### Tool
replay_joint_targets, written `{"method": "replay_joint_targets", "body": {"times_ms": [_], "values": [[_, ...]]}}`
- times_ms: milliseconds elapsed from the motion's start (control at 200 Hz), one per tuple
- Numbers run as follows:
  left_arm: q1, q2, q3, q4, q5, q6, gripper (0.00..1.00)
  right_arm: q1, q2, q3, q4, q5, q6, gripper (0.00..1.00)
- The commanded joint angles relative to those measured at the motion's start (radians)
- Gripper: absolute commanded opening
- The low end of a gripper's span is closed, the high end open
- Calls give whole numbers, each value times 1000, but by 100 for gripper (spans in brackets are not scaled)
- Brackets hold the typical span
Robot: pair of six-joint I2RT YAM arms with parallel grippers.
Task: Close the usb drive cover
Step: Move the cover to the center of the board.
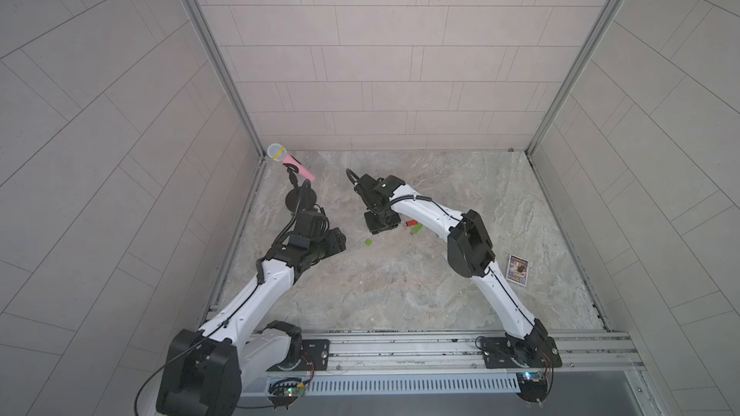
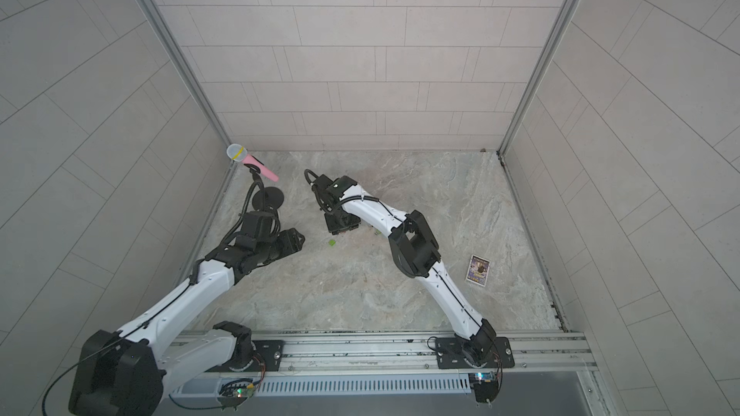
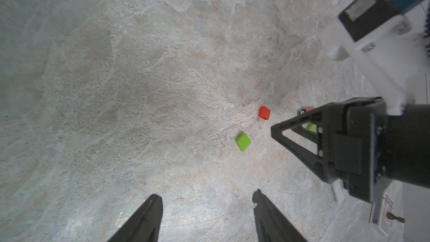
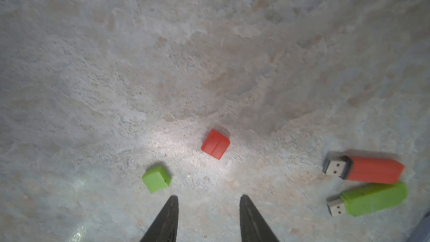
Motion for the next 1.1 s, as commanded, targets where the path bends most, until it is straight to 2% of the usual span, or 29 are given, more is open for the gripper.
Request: {"method": "replay_joint_targets", "body": {"times_ms": [0,565,715,1096], "values": [[8,-19,15,-12,-9,19,69,-7,24,77,-96,62,95,46],[23,-7,-8,34,26,2,69,-13,113,136,-46,29,209,48],[25,-3,-9,38,34,0,69,-7,133,150,-43,77,211,45],[32,3,-11,44,43,-5,69,0,168,161,-53,88,207,39]]}}
